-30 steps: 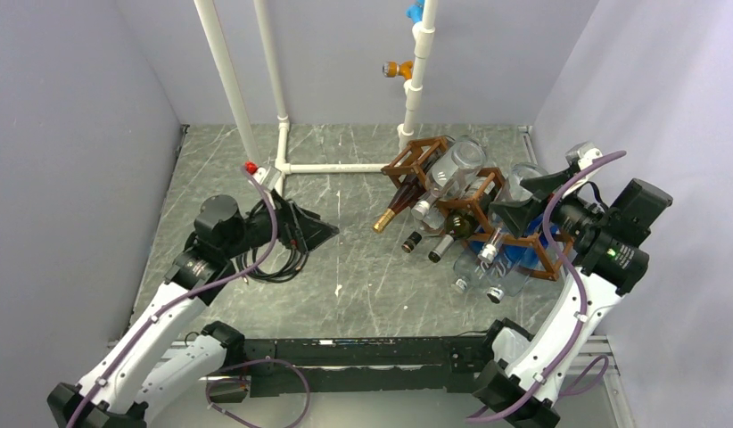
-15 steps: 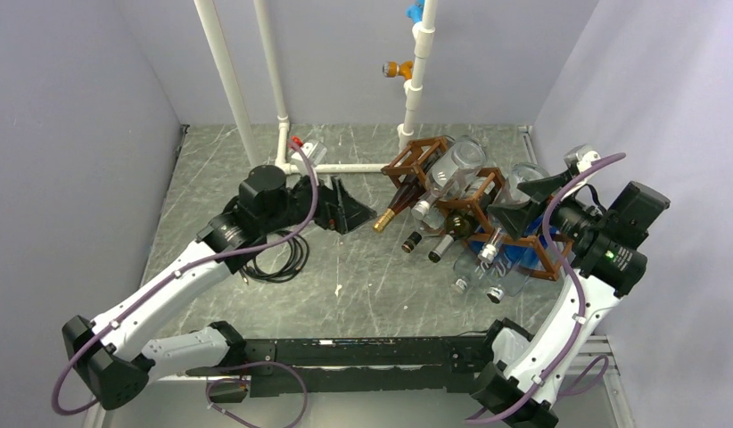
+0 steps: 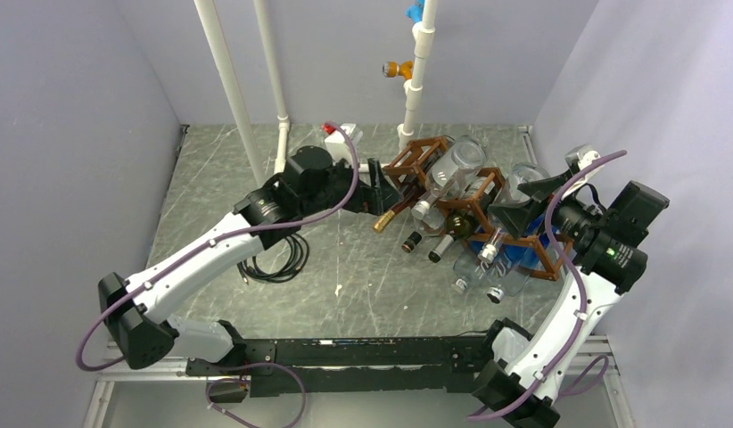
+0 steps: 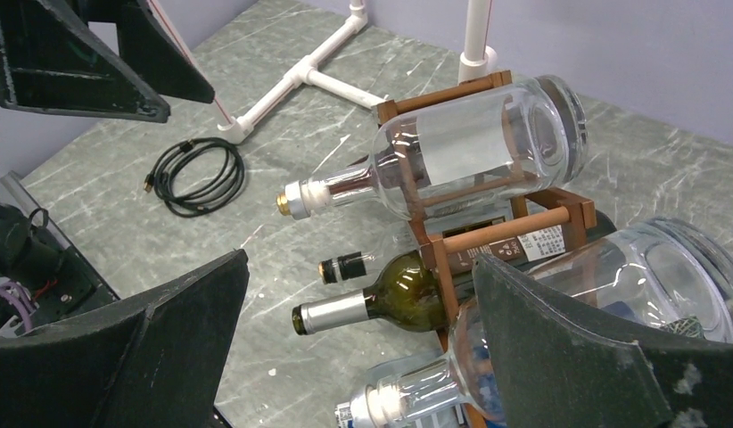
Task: Take the wine bottle off the wine rack
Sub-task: Pick up the wine bottle from the wine rack.
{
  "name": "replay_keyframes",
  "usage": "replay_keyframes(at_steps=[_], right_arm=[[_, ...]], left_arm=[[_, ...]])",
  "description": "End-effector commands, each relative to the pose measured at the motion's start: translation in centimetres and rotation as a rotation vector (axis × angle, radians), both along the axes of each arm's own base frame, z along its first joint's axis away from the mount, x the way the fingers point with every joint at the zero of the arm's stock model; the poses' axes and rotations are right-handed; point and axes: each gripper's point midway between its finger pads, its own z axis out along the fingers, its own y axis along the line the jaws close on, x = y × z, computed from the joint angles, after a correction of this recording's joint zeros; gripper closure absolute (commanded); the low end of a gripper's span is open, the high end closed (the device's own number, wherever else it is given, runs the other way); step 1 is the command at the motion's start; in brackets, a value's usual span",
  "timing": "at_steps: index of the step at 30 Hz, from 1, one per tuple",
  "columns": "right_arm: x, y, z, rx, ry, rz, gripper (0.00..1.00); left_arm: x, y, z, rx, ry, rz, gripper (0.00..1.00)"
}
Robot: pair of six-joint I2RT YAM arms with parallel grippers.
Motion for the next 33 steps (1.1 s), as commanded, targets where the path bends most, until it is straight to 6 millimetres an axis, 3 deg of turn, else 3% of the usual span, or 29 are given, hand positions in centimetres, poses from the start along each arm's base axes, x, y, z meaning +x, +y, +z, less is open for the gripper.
replay_keyframes(at_steps=[1,12,16,20,27,33], right_arm=[[0.2,-0.3,0.1,0.004,-0.003,-0.004,0.00],[0.4,-0.6,-0.4,0.001,0.012,-0.007,0.00],[0.5,-0.6,-0.6,0.012,0.016,0.004,0.00],[0.8,-0.8,-0.9,0.019,0.026,0.008,0.00],[1.0,-1.0,-1.4,0.021,0.041,0.008,0.00],[1.2,-1.3,-1.8,0.025,0.049,0.008,0.00]], left_arm=[[1.1,-1.4,1.9,-0.004,-0.028,0.030,0.01],[3.2,-4.6,0.5,0.080,-0.003,-0.007,0.01],[3.9,-5.0,0.1,0.121,-0.014,-0.008,0.01],[4.2,-5.5,-0.1,0.137,-0.036,-0.021,0.01],[4.3,-8.0,-1.0,0.149,-0.014,-0.111,0.01],[4.8,-8.6,-2.5,0.173,0.024,-0.065,0.01]])
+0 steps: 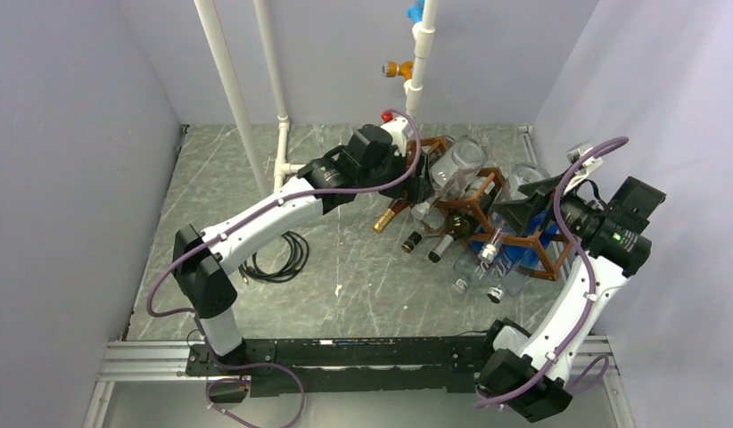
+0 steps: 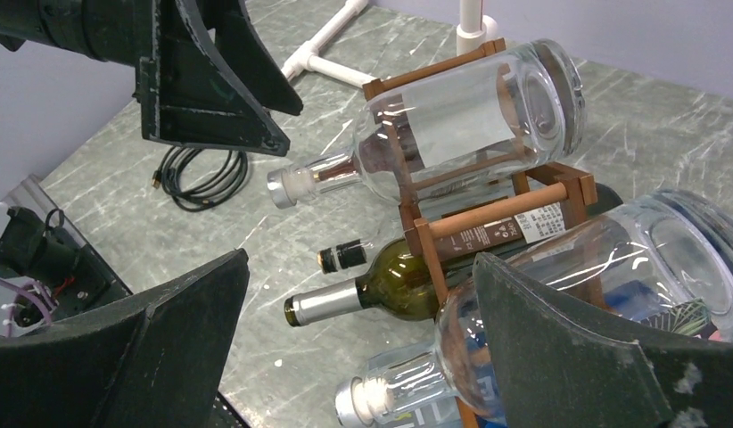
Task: Take the wine bottle off the wine rack
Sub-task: Pick up the wine bottle from the wine rack.
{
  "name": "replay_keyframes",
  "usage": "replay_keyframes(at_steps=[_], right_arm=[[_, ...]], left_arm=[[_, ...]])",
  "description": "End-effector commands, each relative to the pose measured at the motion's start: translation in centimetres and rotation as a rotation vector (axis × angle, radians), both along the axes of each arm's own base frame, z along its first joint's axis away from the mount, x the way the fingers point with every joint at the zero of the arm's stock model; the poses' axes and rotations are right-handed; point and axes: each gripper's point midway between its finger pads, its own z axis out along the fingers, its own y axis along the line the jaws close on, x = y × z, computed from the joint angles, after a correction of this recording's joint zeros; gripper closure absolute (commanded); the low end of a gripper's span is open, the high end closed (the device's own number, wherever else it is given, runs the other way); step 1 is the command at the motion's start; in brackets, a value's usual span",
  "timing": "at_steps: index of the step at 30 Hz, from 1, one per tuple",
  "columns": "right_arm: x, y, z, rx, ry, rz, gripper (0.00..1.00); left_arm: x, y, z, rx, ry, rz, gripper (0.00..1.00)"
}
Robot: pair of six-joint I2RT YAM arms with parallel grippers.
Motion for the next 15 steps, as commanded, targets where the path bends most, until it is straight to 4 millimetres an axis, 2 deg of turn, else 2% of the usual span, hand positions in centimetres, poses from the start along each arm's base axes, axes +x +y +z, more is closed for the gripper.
replay_keyframes(at_steps=[1,4,15], right_arm=[[0.2,-0.2,-0.3,-0.003,-0.010,0.008,0.00],[0.2,-0.2,-0.5,0.001,-0.007,0.011,0.00],[0.4,-0.3,-1.0,-0.002,-0.005,0.017,0.00]], left_arm=[[-0.1,-0.8,1.0,-0.012,-0.005,0.017,0.01],[-0.1,-1.4,0.1,0.006,0.017,0.041,0.01],[0.5,-2.8,-1.9,0.046,0.028,0.072,0.24]])
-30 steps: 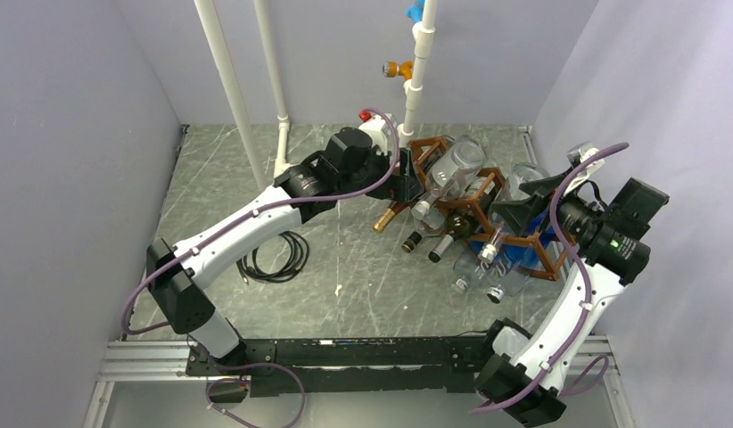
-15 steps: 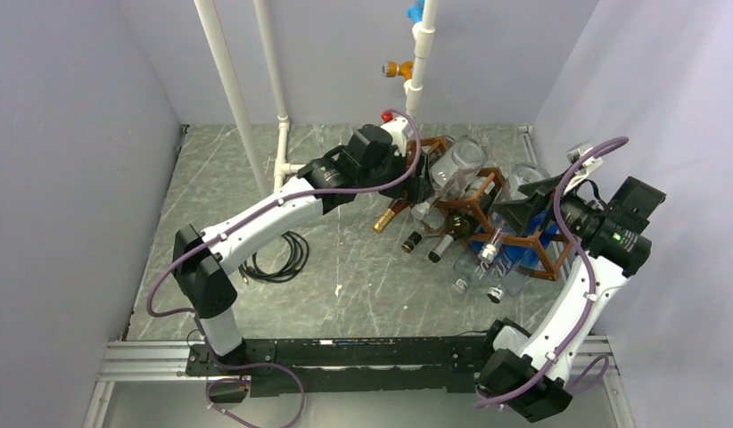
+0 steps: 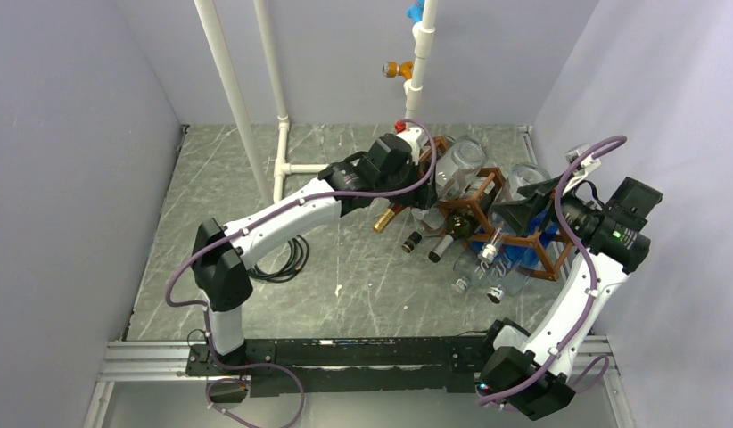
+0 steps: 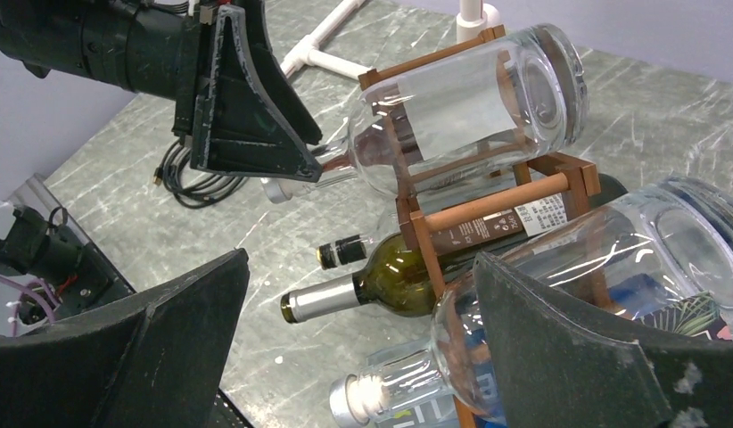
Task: Take the wine bottle off the wine rack
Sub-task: Pick up the wine bottle from the wine rack.
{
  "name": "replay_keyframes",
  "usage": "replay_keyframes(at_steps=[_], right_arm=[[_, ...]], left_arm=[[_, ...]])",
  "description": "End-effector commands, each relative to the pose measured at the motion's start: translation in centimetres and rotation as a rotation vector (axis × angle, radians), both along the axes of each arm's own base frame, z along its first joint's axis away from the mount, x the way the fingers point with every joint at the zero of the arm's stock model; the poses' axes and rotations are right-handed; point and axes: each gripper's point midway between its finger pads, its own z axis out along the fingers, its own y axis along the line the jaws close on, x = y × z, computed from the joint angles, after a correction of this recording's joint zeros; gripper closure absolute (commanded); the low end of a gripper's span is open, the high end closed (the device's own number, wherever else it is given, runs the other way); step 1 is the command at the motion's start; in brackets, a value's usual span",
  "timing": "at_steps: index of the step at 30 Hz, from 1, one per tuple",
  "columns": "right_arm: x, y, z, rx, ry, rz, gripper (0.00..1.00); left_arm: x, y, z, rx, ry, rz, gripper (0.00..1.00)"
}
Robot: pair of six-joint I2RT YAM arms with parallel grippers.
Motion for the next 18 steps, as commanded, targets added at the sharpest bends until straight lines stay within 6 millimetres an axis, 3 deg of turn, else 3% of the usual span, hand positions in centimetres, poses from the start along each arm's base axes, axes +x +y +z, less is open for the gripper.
replay_keyframes(at_steps=[1,18], right_arm=[[0.0,0.0,0.0,-0.011,-0.024,0.012,0.00],[-0.1,0.1,-0.2,-0.009,-0.027,0.016,0.00]], left_arm=[[0.8,-0.8,1.6,-0.021,-0.038,0.044,0.24],[1.3,-2.4,-0.7,0.028,-0.028,0.054,0.41]])
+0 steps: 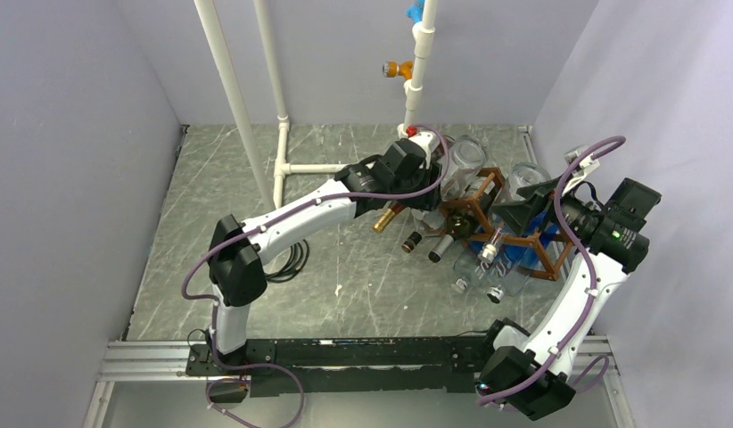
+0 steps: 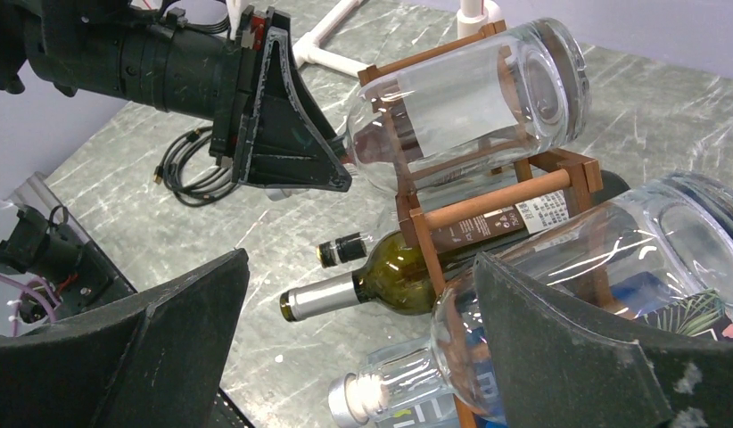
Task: Take the wine bottle off the wine rack
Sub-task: Pick up the wine bottle from the wine rack.
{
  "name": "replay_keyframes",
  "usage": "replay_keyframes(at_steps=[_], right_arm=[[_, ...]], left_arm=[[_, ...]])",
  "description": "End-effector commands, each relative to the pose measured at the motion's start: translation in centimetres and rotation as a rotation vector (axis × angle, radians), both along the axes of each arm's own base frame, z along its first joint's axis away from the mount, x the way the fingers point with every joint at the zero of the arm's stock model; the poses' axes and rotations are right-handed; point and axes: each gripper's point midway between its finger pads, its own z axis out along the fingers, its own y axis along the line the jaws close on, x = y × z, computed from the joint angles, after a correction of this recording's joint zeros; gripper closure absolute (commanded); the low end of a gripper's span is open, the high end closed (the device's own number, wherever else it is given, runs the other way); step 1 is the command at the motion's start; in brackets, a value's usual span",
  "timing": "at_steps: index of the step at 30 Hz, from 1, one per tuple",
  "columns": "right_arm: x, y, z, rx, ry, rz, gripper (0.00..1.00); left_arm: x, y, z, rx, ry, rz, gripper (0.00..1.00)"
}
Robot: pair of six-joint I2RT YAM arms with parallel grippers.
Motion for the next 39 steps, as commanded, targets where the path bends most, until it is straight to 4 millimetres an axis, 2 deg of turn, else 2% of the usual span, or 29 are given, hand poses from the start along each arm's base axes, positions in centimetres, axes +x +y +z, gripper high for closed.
replay_keyframes(at_steps=[1,28,31,34,37,39], right_arm=[[0.0,0.1,0.1,-0.011,-0.031,0.015,0.00],[0.0,0.0,0.0,-0.012,-0.029,0.013,0.00],[0.0,0.0,0.1,-0.011,-0.029,0.015,0.00],[0.1,-0.1,0.1,-0.013,-0.029,0.014,0.00],[0.1,0.0,0.0,-0.009,-0.029,0.015,0.00],[0.0,0.0,0.0,-0.010,-0.031,0.016,0.00]], left_arm=[[0.7,-0.4,1.0,-0.009,-0.028,0.024,0.42],[1.9,-1.6,-1.3,0.034,-0.036,0.017,0.52],[2.0,-1.5,-0.9,0.031,-0.046,0.022,0.60],[2.2,-1.3,-0.3,0.030,-0.074,0.024,0.73],[2.1,-0.9,0.9,0.011,-0.111,0.017,1.00],[2.0,-0.5,2.0,-0.007,-0.143,0.017,1.00]])
